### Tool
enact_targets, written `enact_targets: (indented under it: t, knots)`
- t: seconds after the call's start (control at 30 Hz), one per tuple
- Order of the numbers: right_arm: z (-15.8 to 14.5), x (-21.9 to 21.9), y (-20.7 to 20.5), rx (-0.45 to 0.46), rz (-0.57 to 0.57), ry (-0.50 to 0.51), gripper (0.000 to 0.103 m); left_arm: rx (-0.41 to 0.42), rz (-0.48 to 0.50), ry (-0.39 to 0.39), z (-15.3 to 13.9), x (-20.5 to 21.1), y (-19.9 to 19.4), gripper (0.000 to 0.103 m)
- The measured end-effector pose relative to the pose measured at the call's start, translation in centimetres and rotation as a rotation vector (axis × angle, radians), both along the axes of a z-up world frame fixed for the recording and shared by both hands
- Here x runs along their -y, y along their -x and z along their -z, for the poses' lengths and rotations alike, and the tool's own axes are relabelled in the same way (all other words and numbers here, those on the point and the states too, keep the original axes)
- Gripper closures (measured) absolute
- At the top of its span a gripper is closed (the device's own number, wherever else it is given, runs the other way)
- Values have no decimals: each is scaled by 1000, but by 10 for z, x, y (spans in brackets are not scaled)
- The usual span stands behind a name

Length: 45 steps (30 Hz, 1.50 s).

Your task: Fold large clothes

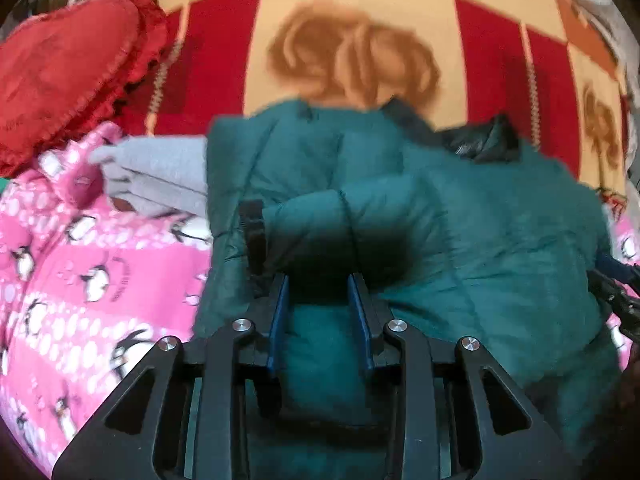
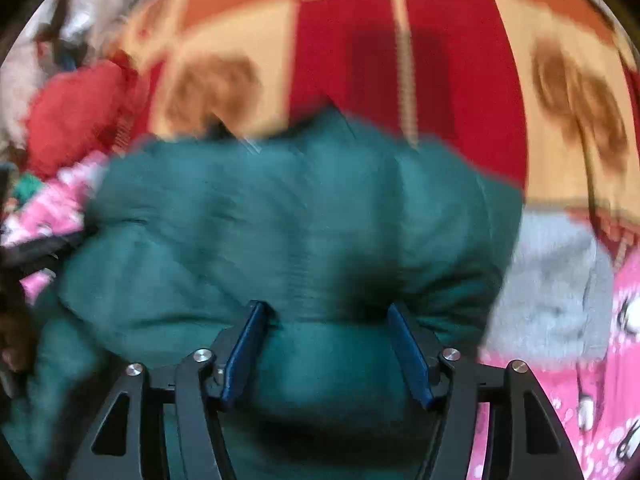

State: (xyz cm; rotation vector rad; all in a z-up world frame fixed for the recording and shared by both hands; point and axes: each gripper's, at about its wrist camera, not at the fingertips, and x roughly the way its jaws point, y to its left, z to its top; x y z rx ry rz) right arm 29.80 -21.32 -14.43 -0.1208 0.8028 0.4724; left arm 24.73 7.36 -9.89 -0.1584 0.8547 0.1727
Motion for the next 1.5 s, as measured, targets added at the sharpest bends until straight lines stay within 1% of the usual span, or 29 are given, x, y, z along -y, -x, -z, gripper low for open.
enact_targets:
  t: [0.07,0.1,0.17,0.23,0.3,0.33,0.43,0.5,0.53,0.57,0.6,0.63,0.67,0.7,0.73,0.8,0.9,0.97,1.03,1.1,1.17,1.23,1.27,1.3,1.37,1.5]
  knots:
    - [9,14,-7,-46,16,-58,41,-3,29,-12,7,4,-9,74]
    - [10,16,-8,-57,13,-65,41,-2,37,-25,9,7,-13,74]
    - [9,16,-8,-65,5,-47,41,-1,44,-51,14,11,-19,74]
    - [4,16,-8,-90,1,-31,41,-2,45,-37,19,9,-25,74]
    - [-11,16,-7,-93,6,-22,42,0,44,-8,20,4,-27,74]
    - [-23,17,-6,-65,16,-40,42,2,45,8,20,1,-28,74]
    - [-60,18,-9,78,54,-141,42,11,44,57,17,-3,-29,74]
    - [-68,11,-21,122,76,-165,42,18,44,71,17,-2,-29,73]
    - [-66,7,-29,111,82,-164,42,23,45,76,18,-2,-28,73]
    - [-57,3,-41,76,86,-161,42,31,45,80,18,-2,-27,73]
    - [-41,-2,-56,26,97,-135,42,43,45,85,20,-2,-25,73]
    - [-29,-3,-62,1,105,-99,42,50,44,87,21,-3,-24,72]
    - [-14,-4,-69,-8,117,-57,42,55,46,87,21,-3,-23,72]
    - [-7,-2,-70,-1,118,-67,41,62,51,90,21,-2,-22,72]
    - [-1,3,-72,10,120,-98,41,65,55,90,23,-2,-23,72]
    - [2,5,-73,19,128,-103,41,67,61,94,25,-2,-24,72]
    - [-3,0,-70,27,131,-68,42,57,57,79,26,0,-29,72]
    - [-14,-8,-63,38,155,-32,42,56,55,74,27,0,-31,72]
    - [-32,-12,-47,56,179,-24,42,55,52,71,28,0,-32,72]
    - [-48,-19,-26,94,182,-43,42,55,51,63,28,1,-31,72]
    - [-56,-28,-3,96,153,-91,41,55,52,60,28,2,-32,72]
    - [-47,-43,11,59,121,-105,35,55,52,63,28,2,-32,72]
    - [-34,-51,13,19,119,-98,27,55,52,62,28,2,-32,72]
    - [-19,-59,13,-12,118,-74,23,56,52,62,28,2,-32,72]
    - [1,-65,11,8,121,-39,22,57,52,66,29,1,-31,72]
    - [5,-62,7,15,139,-30,21,59,51,67,30,1,-32,72]
